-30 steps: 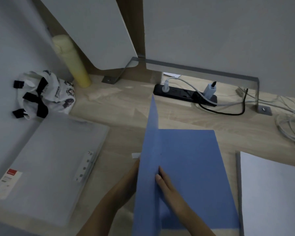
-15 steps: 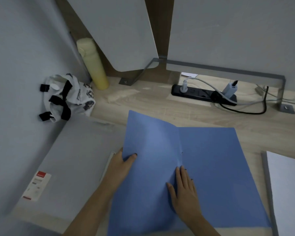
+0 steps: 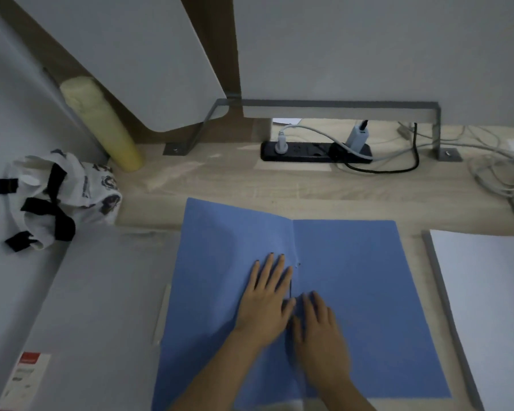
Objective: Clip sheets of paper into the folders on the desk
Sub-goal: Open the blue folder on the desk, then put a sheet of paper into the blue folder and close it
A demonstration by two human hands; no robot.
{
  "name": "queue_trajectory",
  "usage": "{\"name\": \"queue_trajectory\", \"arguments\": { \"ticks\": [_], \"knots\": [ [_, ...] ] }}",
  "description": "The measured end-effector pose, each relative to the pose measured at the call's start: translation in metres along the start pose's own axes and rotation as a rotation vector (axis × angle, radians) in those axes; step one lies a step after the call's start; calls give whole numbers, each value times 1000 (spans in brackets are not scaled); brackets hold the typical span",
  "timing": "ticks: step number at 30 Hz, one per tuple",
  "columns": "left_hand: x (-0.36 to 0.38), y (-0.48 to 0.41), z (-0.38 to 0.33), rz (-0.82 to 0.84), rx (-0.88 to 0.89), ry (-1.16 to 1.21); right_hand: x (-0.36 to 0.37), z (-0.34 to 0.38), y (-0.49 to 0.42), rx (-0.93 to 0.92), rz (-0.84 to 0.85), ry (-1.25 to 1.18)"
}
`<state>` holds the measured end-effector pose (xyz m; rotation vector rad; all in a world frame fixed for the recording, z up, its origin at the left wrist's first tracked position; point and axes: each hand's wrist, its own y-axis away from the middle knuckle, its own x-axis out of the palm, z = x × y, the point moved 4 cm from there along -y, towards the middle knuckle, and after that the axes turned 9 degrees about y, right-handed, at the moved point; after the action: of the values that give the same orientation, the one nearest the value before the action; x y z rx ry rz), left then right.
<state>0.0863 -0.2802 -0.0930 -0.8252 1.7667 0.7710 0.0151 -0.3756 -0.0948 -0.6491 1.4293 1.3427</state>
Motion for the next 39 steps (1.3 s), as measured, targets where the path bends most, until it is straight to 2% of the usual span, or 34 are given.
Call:
{"name": "queue_trajectory", "arguments": {
  "ticks": [6, 10, 18, 24, 30, 32, 37, 39],
  "knots": [
    [25, -3, 6, 83, -14, -21, -12, -122, -12, 189, -139, -17],
    [28, -16, -1, 44, 38, -58, -13, -164, -12, 143, -184, 44],
    [32, -24, -17, -6, 108, -73, -3, -177, -2, 186, -131, -32],
    [28, -26, -24, 60, 119, -144, 0, -178, -2, 189, -159, -54],
    [31, -17, -39, 17, 208, -218, -1, -178, -1, 201, -153, -64],
    [33, -9, -44, 36, 215, -213, -1, -178, -1, 202, -144, -59],
    [29, -8, -52, -44, 221, -230, 0, -179, 0, 188, -167, -56],
    [30, -12, -50, -15, 219, -211, 0, -179, 0, 188, -168, -56]
  ]
}}
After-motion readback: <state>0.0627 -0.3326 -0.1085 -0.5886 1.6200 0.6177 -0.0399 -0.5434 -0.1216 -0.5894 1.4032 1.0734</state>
